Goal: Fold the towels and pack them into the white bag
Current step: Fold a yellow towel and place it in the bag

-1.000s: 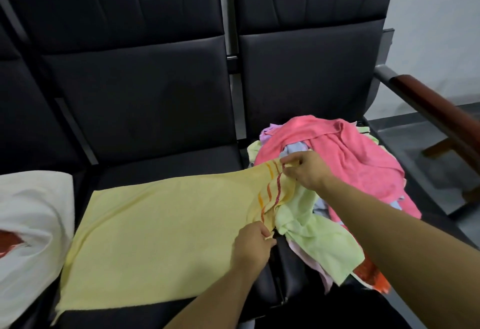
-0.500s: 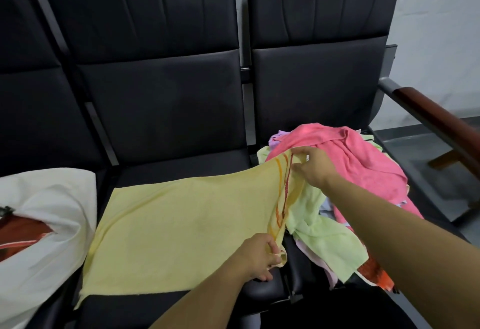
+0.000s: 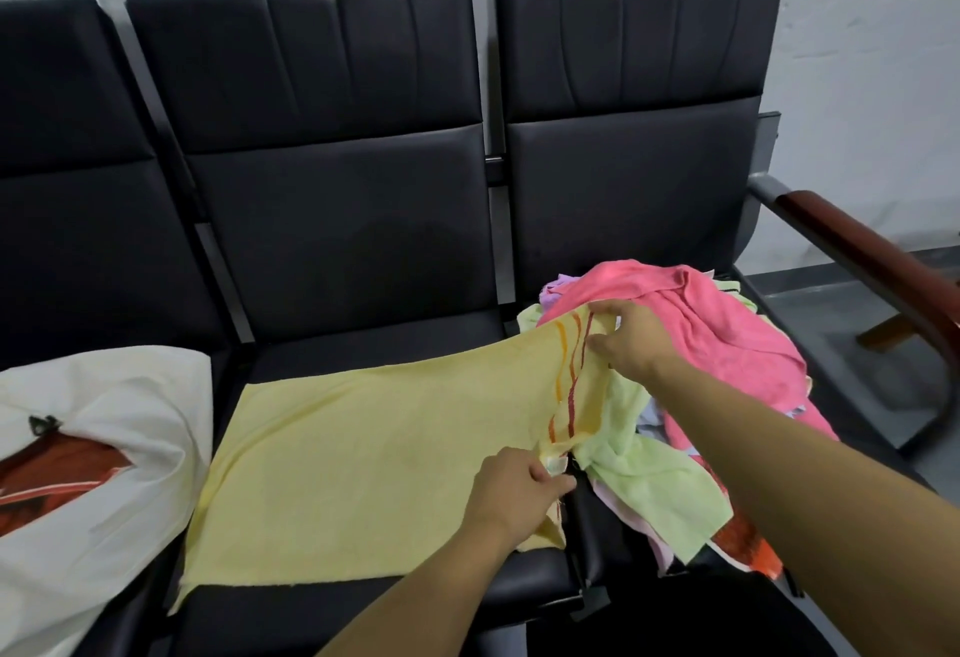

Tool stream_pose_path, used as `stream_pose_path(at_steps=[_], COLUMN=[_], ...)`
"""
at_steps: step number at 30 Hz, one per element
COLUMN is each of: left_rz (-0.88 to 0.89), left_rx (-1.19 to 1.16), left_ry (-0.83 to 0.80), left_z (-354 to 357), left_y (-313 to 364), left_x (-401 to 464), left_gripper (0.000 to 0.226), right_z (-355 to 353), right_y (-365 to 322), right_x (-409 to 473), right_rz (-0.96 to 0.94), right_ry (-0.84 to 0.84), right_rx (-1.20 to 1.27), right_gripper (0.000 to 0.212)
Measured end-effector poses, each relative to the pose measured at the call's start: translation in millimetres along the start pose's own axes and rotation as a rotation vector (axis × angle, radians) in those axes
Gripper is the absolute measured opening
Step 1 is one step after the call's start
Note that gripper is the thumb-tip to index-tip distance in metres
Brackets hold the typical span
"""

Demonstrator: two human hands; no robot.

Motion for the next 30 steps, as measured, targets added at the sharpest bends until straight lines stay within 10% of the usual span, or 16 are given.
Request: stream_pose_path(at_steps=[6, 25, 30], left_rz=[0.016, 0.157, 0.151], left_rx=[-0.261, -0.321, -0.309], left_ry=[-0.106, -0.523, -0.403], left_z=[5, 14, -62], left_y=[19, 84, 49], left_x=[-6, -39, -41], left_gripper=[0.019, 0.061, 0.064], right_z=[-5, -68, -20], right_y=[7, 24, -35], right_x=[4, 23, 25], right_rz=[0.017, 0.148, 0.069], right_ry=[0.029, 0.23, 0.106], right_rx=[0.028, 0.174, 0.298], right_gripper=[0.047, 0.031, 0.037])
Point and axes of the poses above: each hand's wrist, its own x-axis towards the middle knuckle, its own z-axis out of the palm, y = z × x, the point moved 8 cm from there along x, towards the middle knuckle, and after that the axes turned 8 degrees about z, right-handed, at the moved point
